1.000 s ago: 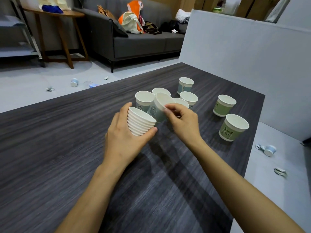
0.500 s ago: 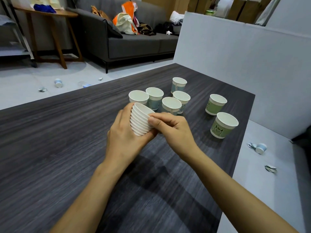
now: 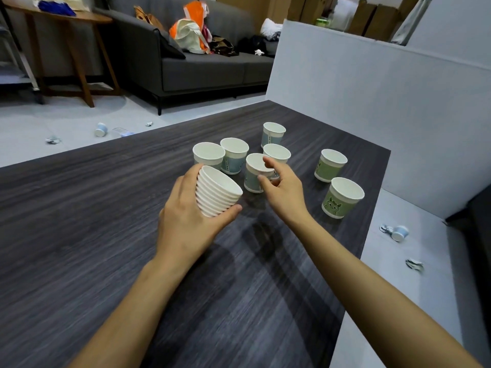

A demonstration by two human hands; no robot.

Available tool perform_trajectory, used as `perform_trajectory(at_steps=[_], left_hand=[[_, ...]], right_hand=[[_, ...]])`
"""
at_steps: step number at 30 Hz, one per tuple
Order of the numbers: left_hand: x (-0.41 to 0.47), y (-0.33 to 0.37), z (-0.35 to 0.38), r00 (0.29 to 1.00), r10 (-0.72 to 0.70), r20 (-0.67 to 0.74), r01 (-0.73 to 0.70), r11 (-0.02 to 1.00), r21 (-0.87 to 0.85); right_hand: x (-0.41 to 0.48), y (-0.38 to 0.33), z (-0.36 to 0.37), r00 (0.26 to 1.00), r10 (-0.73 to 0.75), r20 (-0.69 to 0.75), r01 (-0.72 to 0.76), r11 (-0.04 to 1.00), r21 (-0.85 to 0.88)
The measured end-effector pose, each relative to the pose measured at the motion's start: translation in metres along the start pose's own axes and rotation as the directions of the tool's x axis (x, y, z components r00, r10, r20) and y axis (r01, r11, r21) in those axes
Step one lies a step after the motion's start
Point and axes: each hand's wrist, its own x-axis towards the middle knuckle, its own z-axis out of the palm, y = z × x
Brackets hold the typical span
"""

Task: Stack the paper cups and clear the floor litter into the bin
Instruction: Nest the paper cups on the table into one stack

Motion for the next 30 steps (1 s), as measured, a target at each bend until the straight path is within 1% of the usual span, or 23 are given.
perform_trajectory(at_steps=[3,5,8,11,13,15,16,19,21,26,30], left_hand=[[0.0,0.0,0.0,1.0,-0.005,-0.006,0.005,1.0,-0.015],[0.0,-0.001,0.001,1.0,-0.004,-0.008,0.003,1.0,-0.016],[0.0,-0.001,0.001,1.0,-0.009,-0.007,0.009,1.0,-0.017],[0.0,-0.003,0.001,1.0,-0.012,-0.012,0.012,1.0,-0.01],[0.001,-0.003,0.001,1.0,-0.019,-0.014,0.019,1.0,-0.015],[0.001,-0.004,0.001,1.0,-0.013,-0.017,0.013,1.0,-0.014],[0.0,-0.003,0.001,1.0,-0.011,-0.016,0.011,1.0,-0.013],[-0.001,-0.001,0.001,1.0,-0.01,-0.003,0.01,1.0,-0.01],[-0.002,0.001,0.001,1.0,-0.008,0.001,0.008,1.0,0.001],[-0.001,0.003,0.001,1.0,-0.01,0.014,0.009,1.0,0.018],[-0.006,0.015,0.004,0.999,-0.001,0.036,0.001,1.0,-0.008]], right_hand=[[0.01,0.003,0.006,0.995,-0.028,0.099,0.044,0.986,-0.162],[0.016,0.004,0.011,0.989,-0.015,0.147,0.052,0.968,-0.247],[0.018,0.006,0.015,0.991,0.003,0.133,0.032,0.965,-0.262],[0.011,0.0,0.015,0.998,-0.056,0.032,0.06,0.988,-0.141],[0.004,-0.01,0.011,0.997,-0.063,-0.04,0.064,0.997,0.036],[-0.003,-0.023,0.004,0.992,-0.076,-0.096,0.098,0.965,0.244],[-0.007,-0.029,-0.001,0.988,-0.101,-0.117,0.133,0.942,0.307],[-0.017,-0.047,-0.01,0.969,-0.188,-0.162,0.236,0.901,0.365],[-0.023,-0.055,-0.012,0.965,-0.215,-0.147,0.256,0.889,0.38],[-0.033,-0.055,-0.014,0.97,-0.235,-0.057,0.238,0.888,0.394],[-0.051,-0.046,-0.013,0.973,-0.209,0.097,0.15,0.896,0.419]])
